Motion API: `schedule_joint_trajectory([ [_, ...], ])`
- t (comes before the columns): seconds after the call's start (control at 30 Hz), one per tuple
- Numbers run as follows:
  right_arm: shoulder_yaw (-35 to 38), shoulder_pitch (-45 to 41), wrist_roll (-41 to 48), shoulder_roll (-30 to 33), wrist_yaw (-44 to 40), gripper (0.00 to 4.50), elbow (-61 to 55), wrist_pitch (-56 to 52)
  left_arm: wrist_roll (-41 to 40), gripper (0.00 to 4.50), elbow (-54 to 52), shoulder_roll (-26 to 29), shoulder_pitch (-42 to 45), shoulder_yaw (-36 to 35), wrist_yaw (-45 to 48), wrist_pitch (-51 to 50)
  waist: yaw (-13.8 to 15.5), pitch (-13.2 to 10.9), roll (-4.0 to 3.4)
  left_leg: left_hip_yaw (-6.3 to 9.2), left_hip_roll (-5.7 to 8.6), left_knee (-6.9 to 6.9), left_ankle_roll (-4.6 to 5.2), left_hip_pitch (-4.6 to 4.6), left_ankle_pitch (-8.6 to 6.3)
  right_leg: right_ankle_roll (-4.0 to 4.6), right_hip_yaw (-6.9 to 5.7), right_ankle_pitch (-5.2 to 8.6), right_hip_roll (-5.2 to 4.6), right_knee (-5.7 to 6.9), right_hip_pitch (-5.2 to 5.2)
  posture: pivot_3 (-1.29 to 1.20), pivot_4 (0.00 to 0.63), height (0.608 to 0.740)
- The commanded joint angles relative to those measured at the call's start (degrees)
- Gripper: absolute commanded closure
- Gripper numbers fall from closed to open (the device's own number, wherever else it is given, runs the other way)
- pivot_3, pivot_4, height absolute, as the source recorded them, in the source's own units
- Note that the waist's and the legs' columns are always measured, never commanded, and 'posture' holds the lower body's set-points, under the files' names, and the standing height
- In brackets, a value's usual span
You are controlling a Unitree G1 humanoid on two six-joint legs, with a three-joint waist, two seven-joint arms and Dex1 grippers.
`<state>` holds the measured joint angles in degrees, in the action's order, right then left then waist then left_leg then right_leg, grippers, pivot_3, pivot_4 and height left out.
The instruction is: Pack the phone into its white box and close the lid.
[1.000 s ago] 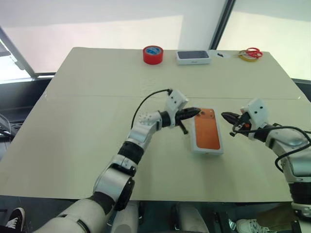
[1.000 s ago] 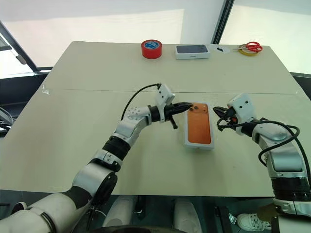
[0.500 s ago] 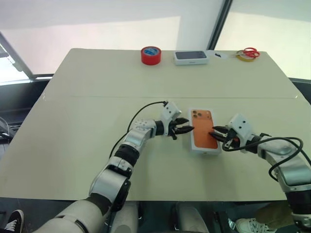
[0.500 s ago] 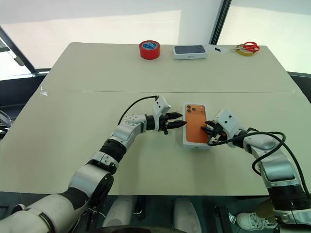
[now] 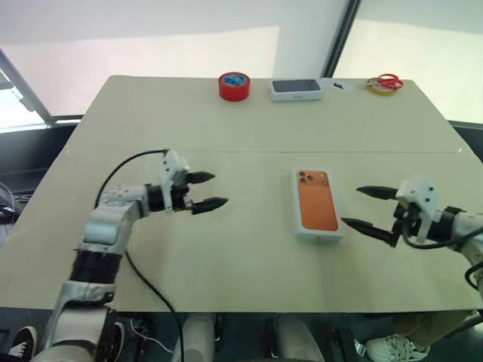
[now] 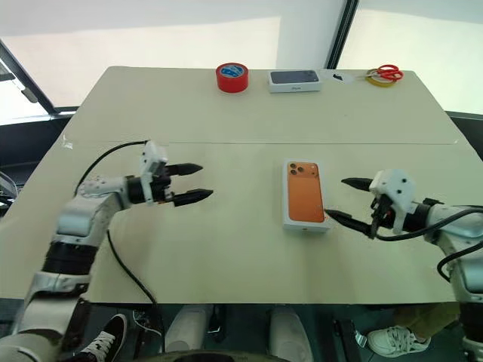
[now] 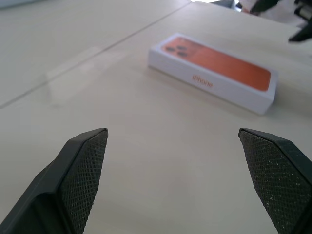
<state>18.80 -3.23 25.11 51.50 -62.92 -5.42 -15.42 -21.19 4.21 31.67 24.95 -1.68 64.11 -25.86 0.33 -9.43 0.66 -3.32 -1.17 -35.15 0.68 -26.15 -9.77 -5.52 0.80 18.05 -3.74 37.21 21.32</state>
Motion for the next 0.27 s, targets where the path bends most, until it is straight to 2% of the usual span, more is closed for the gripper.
schedule_joint_trajectory([
  [0.03, 3.0, -0.8, -0.6, 1.7, -2.0, 0.12, 4.0, 5.0, -2.3, 0.0, -3.1, 4.6, -3.2, -4.3, 2.0, 1.4, 0.2, 0.0, 0.0, 0.0, 0.0, 0.01, -0.06, 0.0, -0.03, 0.01, 0.0, 0.0, -0.02, -0.01, 0.01, 0.0, 0.15, 0.74],
  [0.27, 2.0, -1.5, -1.6, 2.2, -2.9, 0.12, 6.9, 7.5, -2.6, 0.0, -2.8, 9.3, -8.3, -8.4, 0.9, 2.9, 0.0, 0.0, -0.03, -0.01, 0.01, 0.07, -0.13, -0.02, -0.08, 0.05, 0.03, 0.01, -0.11, -0.04, 0.09, 0.0, 0.15, 0.74],
])
